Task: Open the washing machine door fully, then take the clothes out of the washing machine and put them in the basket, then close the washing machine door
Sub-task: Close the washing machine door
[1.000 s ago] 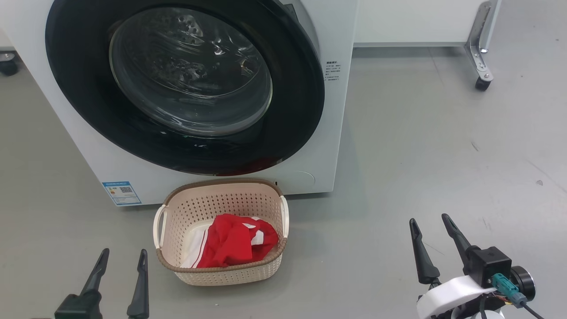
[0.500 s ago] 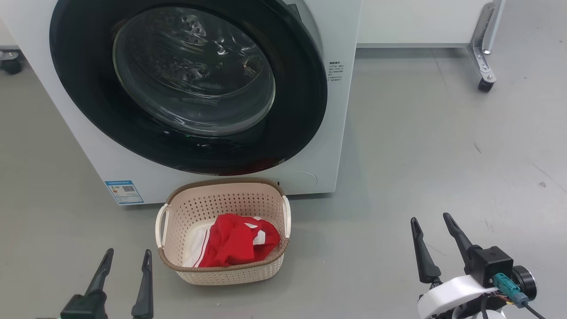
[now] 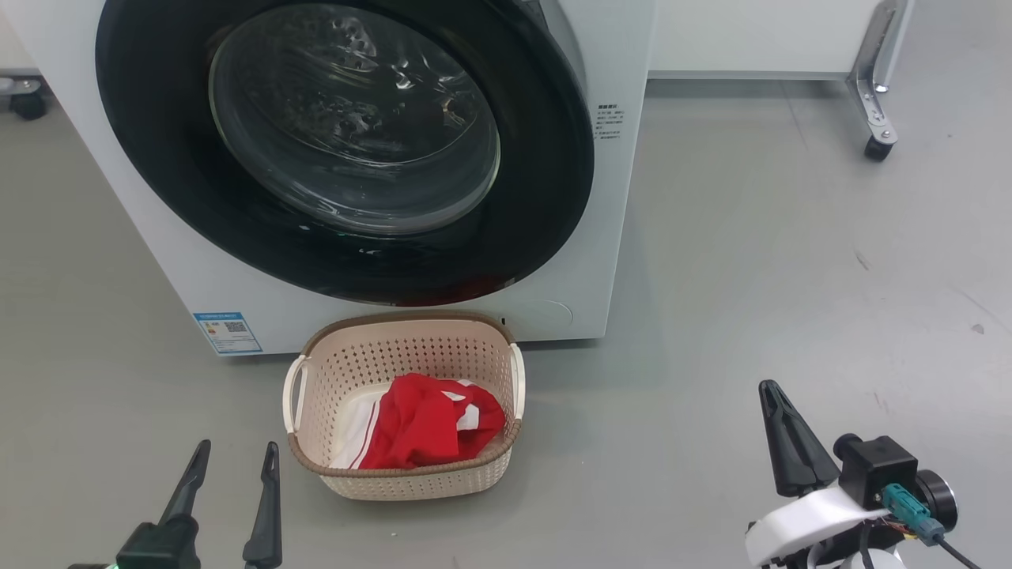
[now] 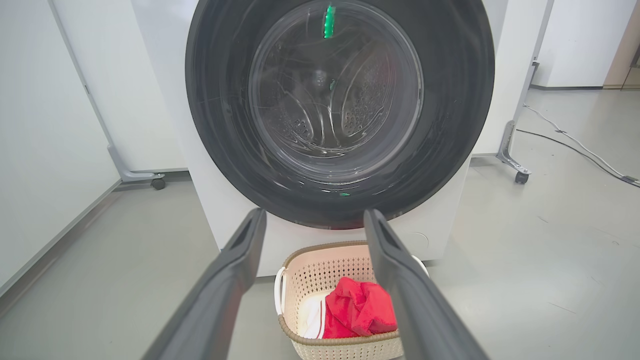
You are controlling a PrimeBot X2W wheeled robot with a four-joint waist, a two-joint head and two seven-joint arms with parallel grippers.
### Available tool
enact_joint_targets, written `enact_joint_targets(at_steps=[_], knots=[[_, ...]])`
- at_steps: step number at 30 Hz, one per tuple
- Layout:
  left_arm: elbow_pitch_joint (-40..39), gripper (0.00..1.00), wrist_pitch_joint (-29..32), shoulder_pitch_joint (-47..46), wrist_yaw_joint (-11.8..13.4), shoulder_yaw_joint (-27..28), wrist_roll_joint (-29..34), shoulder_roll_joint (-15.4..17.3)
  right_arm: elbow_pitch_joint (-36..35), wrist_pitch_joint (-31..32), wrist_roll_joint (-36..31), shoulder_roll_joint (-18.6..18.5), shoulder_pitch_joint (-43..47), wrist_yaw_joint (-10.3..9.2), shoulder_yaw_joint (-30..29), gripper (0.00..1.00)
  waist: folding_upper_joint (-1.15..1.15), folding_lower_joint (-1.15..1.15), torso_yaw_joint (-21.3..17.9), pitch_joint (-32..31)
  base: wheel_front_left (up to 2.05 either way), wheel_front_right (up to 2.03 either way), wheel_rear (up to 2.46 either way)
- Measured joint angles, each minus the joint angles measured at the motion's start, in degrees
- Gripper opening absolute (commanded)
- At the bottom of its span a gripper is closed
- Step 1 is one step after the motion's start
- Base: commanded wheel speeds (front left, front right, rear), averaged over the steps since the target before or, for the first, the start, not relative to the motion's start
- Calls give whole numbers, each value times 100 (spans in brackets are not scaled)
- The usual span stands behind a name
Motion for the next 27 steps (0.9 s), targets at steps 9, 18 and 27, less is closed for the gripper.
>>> enact_joint_targets(at_steps=[9, 18, 27], knots=[[-159, 100, 42, -18, 7, -25, 32, -24, 81, 0, -51, -7, -715, 182, 236, 0, 0, 0, 121, 222, 0, 0, 0], [-437, 100, 42, -294, 7, -116, 200, -30, 370, 0, -152, -77, -1800, 283, 486, 0, 0, 0, 264, 629, 0, 0, 0], [-474, 100, 42, -505, 7, -237, 285, -49, 732, 20, -156, -261, -2673, 330, 527, 0, 0, 0, 527, 1042, 0, 0, 0]])
